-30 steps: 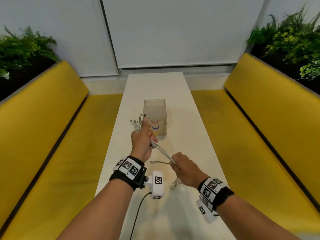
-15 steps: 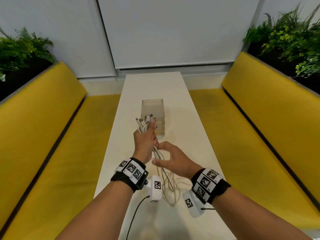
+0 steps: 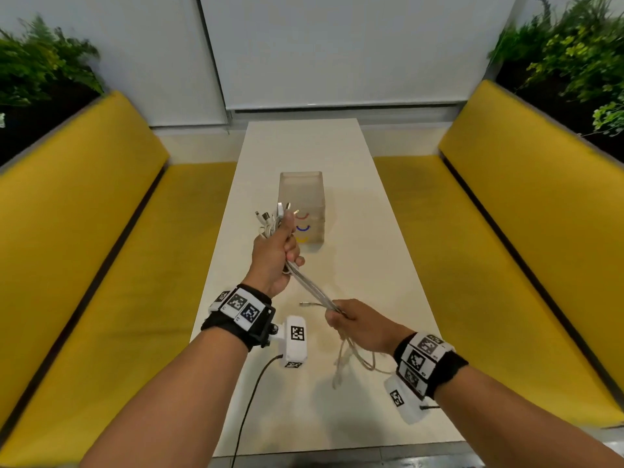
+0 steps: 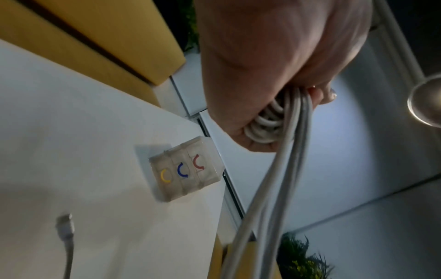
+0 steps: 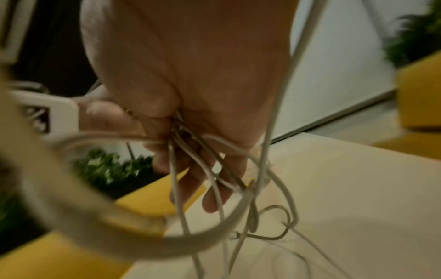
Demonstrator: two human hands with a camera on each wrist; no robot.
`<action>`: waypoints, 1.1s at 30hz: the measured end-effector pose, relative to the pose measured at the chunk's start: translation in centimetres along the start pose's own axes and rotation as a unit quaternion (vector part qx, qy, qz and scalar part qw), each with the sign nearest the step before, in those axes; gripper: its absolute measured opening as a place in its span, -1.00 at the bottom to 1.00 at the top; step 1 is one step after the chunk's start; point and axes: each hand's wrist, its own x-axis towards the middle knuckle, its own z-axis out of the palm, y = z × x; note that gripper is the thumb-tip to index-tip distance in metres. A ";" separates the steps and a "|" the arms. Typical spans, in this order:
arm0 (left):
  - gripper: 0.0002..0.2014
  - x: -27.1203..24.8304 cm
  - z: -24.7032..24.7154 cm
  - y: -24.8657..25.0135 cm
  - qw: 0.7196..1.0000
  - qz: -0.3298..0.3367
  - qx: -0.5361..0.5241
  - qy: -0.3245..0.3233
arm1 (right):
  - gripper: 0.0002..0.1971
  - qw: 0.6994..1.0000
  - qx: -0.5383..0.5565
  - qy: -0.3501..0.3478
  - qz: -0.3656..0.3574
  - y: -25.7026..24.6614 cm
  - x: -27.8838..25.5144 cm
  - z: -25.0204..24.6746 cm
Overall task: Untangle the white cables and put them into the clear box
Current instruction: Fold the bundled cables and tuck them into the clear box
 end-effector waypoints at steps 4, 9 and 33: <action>-0.53 0.0 -0.1 0.4 0.999 0.002 0.021 0.028 | -0.64 0.989 0.148 0.021 0.016 -1.2 -0.5 -1.7; -0.60 0.0 0.0 0.6 0.981 0.059 0.176 0.049 | -0.58 0.987 0.162 0.003 0.023 -3.0 -1.4 -4.5; -0.77 -1.0 0.6 -1.3 0.928 0.003 0.304 -0.217 | -0.66 0.995 0.042 -0.042 0.078 -9.0 3.2 -11.3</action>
